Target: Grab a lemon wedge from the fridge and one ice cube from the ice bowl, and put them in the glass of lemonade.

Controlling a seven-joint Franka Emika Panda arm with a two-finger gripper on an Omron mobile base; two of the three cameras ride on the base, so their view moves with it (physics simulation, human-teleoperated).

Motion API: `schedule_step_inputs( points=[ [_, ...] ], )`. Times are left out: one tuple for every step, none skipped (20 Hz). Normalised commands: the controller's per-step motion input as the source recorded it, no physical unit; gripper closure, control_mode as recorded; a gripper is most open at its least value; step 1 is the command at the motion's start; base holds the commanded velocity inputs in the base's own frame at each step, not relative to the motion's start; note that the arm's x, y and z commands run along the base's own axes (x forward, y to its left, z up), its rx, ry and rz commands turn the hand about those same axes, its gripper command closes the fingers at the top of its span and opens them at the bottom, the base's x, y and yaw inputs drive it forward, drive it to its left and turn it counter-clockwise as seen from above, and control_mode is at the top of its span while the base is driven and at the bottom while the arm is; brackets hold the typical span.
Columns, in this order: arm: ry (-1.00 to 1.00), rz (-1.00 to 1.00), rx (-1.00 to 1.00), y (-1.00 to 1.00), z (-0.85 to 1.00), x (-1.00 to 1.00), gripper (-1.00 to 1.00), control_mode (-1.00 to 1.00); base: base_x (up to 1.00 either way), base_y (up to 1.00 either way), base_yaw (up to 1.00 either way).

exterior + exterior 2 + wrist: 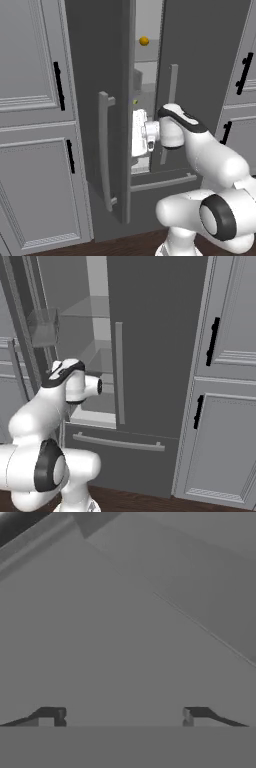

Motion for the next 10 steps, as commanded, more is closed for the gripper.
schedule_step_inputs(
  points=[
    [-0.09,0.25,-0.02,1.0,-0.09,-1.0,-1.0,-1.0,0.0,0.0,0.0],
    [-0.09,0.25,-0.02,1.0,-0.04,-1.0,-1.0,-1.0,0.0,0.0,0.0],
    [-0.1,0.24,-0.02,1.0,0.0,-0.96,-1.0,-1.0,0.0,0.0,0.0],
    [-0.12,0.24,-0.02,1.0,0.0,-0.85,-1.0,-1.0,0.0,0.0,0.0],
    [-0.15,0.24,-0.02,1.0,0.0,-0.79,-1.0,-1.0,0.0,0.0,0.0],
    [-0.18,0.23,0.0,1.0,0.19,-0.74,-1.0,-1.0,0.0,0.0,0.0],
    [-0.24,0.2,0.0,1.0,0.5,-0.83,-1.0,-1.0,0.0,0.0,0.0],
    [-0.38,0.12,0.0,0.57,0.94,-1.0,-1.0,-1.0,0.0,0.0,0.0],
    [-0.42,0.1,0.0,0.19,0.86,-1.0,-1.0,-1.0,0.0,0.0,0.0],
    [-0.46,0.09,0.0,0.0,0.81,-1.0,-1.0,-1.0,0.0,0.0,0.0]
  ],
)
